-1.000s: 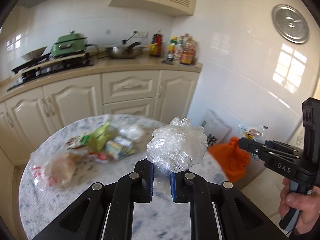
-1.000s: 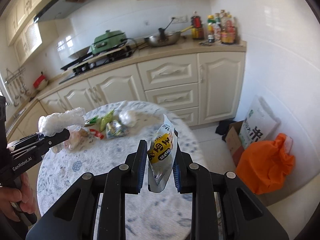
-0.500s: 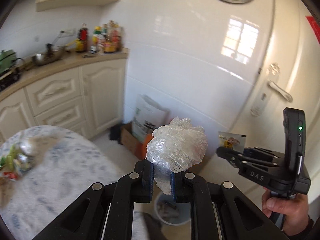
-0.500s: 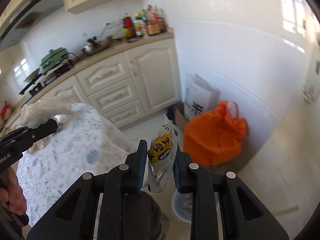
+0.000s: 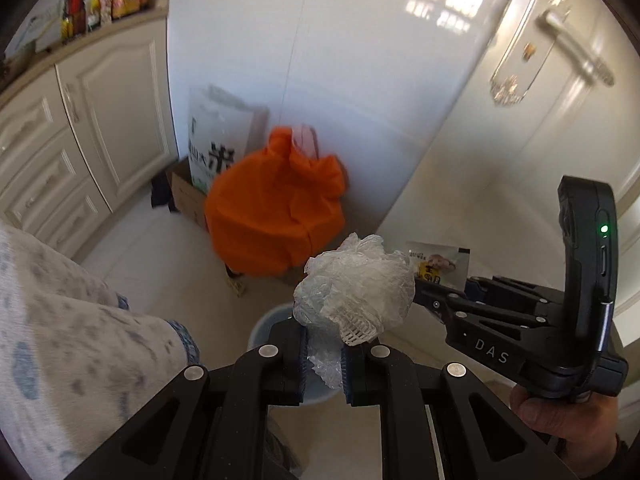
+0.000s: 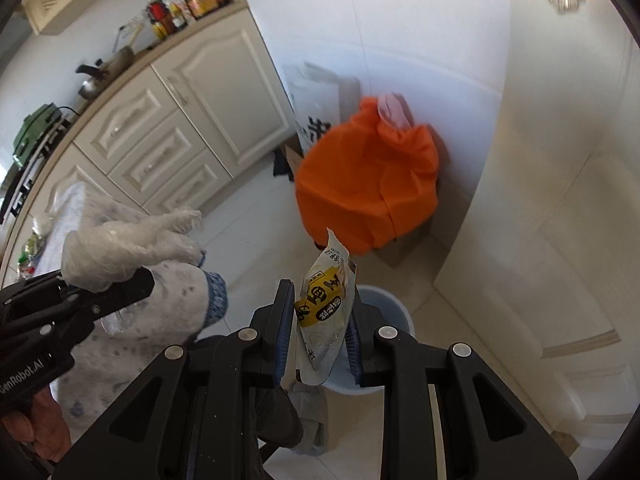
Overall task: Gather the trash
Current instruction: 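Carry the plastic wrap and wrapper in both grippers to the blue bin and open, then return both grippers from the bin to the table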
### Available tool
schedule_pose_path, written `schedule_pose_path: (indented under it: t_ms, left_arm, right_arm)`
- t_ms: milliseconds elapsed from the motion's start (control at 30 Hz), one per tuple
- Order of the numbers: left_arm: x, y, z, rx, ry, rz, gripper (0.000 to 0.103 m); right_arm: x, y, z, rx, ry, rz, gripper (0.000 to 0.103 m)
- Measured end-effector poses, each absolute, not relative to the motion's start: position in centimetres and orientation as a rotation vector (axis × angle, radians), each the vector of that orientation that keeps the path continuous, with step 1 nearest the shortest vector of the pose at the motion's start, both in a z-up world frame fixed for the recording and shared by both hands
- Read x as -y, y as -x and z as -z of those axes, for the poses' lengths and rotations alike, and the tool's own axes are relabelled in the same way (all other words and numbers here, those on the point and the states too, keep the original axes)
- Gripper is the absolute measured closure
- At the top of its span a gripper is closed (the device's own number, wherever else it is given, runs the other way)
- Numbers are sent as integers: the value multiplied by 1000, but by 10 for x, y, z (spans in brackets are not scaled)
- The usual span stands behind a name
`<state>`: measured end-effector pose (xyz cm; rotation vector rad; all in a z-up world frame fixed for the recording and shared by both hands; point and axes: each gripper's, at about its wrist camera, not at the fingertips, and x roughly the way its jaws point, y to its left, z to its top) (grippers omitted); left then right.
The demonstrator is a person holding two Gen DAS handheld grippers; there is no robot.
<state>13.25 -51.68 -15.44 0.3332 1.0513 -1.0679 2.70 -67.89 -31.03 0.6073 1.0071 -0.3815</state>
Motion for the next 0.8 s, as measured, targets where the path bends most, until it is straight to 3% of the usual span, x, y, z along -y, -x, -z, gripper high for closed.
schedule_pose_path:
  t_ms: [233, 267, 300, 333, 367, 433, 467, 600, 667, 800]
  left_arm:
    - [592, -154, 214, -1218, -445, 1027, 90]
    - [601, -156, 221, -1238, -466, 1022, 87]
    - [612, -158, 223, -1249, -481, 1011, 84]
    - [618, -160, 227, -1254, -500, 994, 69]
    - [624, -162, 230, -1256, -512, 982, 47]
    - [633, -162, 231, -1241, -509, 963, 24]
    - [635, -162, 232, -1234, -509, 958, 15]
    - [640, -161, 229, -1214, -525, 934, 4]
    - [638, -162, 229, -1202, -527, 908, 2]
    - [625, -160, 226, -1179, -509, 898, 2]
  right_arm:
    - [694, -31, 370, -1107, -697, 379, 77]
    - [696, -32, 376, -1115, -707, 384, 75]
    - [698, -31, 383, -1120, -719, 388, 65]
    - [699, -31, 387, -1125, -727, 393, 59]
    - [701, -29, 392, -1132, -740, 405, 52]
    - [704, -26, 396, -1128, -760, 410, 48]
    - [704, -24, 396, -1126, -766, 416, 40]
    - [709, -18, 394, -1121, -759, 481, 6]
    - [712, -16, 394, -1114, -778, 496, 0]
    - [710, -14, 386, -1100, -772, 510, 0]
